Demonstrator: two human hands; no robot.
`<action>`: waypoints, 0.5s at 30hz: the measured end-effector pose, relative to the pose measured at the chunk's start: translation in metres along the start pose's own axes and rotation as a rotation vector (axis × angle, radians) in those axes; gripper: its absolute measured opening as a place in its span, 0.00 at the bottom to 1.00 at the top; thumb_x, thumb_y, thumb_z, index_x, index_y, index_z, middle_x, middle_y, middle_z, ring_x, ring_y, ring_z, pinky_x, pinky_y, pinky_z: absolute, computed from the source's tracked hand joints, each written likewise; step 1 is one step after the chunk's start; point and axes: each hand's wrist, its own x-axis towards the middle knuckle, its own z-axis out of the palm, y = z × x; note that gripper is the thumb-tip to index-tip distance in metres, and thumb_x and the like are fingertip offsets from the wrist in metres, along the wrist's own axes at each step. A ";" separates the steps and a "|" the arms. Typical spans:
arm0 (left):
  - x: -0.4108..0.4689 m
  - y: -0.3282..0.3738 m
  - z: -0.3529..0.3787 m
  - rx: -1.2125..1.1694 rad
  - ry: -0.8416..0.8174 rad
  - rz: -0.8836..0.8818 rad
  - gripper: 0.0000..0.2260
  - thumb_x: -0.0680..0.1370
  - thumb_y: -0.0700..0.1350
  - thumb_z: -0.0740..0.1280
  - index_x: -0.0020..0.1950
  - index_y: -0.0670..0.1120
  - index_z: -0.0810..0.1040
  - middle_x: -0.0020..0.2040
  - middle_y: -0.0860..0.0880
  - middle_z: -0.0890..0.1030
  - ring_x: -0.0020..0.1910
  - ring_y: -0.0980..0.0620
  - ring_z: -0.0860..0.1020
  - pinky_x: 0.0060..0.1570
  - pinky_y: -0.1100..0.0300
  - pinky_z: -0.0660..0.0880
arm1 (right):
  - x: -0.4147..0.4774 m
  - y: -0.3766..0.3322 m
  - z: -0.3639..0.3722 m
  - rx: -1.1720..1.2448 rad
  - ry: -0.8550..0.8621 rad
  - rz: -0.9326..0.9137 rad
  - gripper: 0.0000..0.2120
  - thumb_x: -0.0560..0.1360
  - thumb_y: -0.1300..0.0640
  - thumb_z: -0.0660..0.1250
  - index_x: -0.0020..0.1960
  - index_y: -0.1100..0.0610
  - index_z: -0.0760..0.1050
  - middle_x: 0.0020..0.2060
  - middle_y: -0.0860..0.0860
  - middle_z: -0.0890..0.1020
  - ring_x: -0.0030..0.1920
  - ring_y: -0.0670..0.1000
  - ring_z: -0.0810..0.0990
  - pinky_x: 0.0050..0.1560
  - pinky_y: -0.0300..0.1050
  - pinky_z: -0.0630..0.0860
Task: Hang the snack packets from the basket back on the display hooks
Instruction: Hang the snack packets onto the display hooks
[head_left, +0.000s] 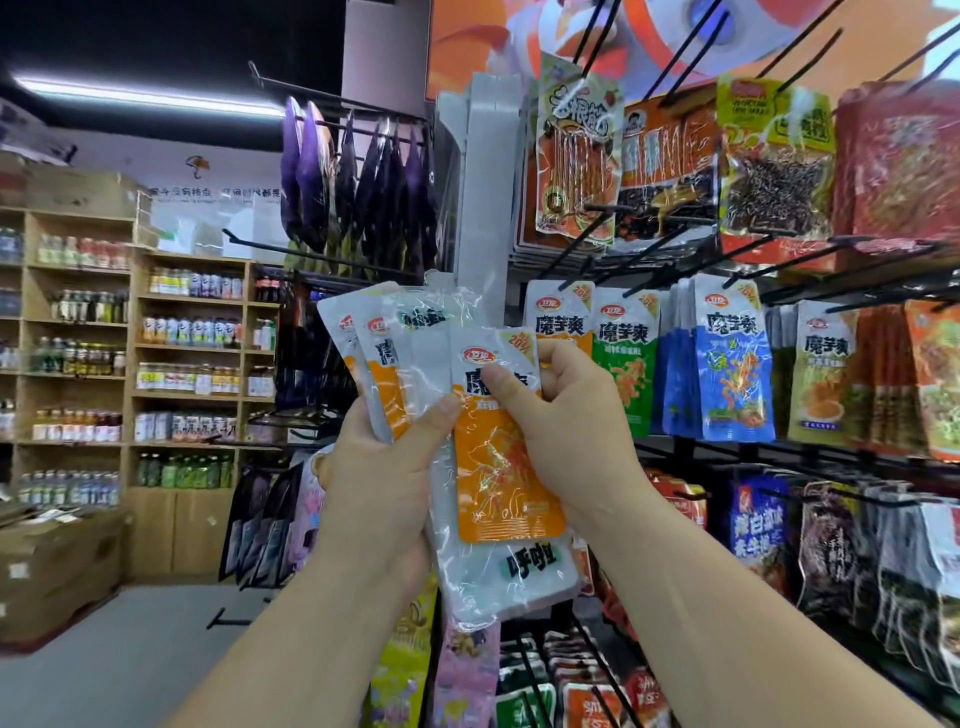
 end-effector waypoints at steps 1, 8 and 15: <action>0.000 0.000 0.000 -0.001 0.001 -0.001 0.18 0.75 0.39 0.73 0.65 0.46 0.79 0.54 0.41 0.87 0.47 0.40 0.87 0.41 0.46 0.84 | 0.000 -0.001 -0.001 -0.006 -0.007 0.002 0.06 0.78 0.51 0.74 0.52 0.49 0.78 0.39 0.49 0.87 0.38 0.50 0.86 0.42 0.52 0.84; 0.006 0.003 -0.002 0.065 0.054 0.031 0.15 0.79 0.34 0.71 0.65 0.43 0.78 0.54 0.40 0.87 0.48 0.38 0.87 0.40 0.45 0.84 | 0.012 0.006 -0.012 -0.229 0.096 -0.072 0.09 0.76 0.44 0.74 0.50 0.47 0.78 0.39 0.49 0.86 0.39 0.53 0.85 0.43 0.59 0.83; 0.016 0.006 -0.005 0.119 0.083 0.036 0.12 0.79 0.36 0.72 0.61 0.45 0.79 0.48 0.47 0.88 0.44 0.46 0.88 0.36 0.52 0.83 | 0.029 0.007 -0.036 -0.057 0.118 0.031 0.08 0.83 0.53 0.67 0.50 0.58 0.78 0.42 0.69 0.80 0.34 0.58 0.75 0.34 0.70 0.76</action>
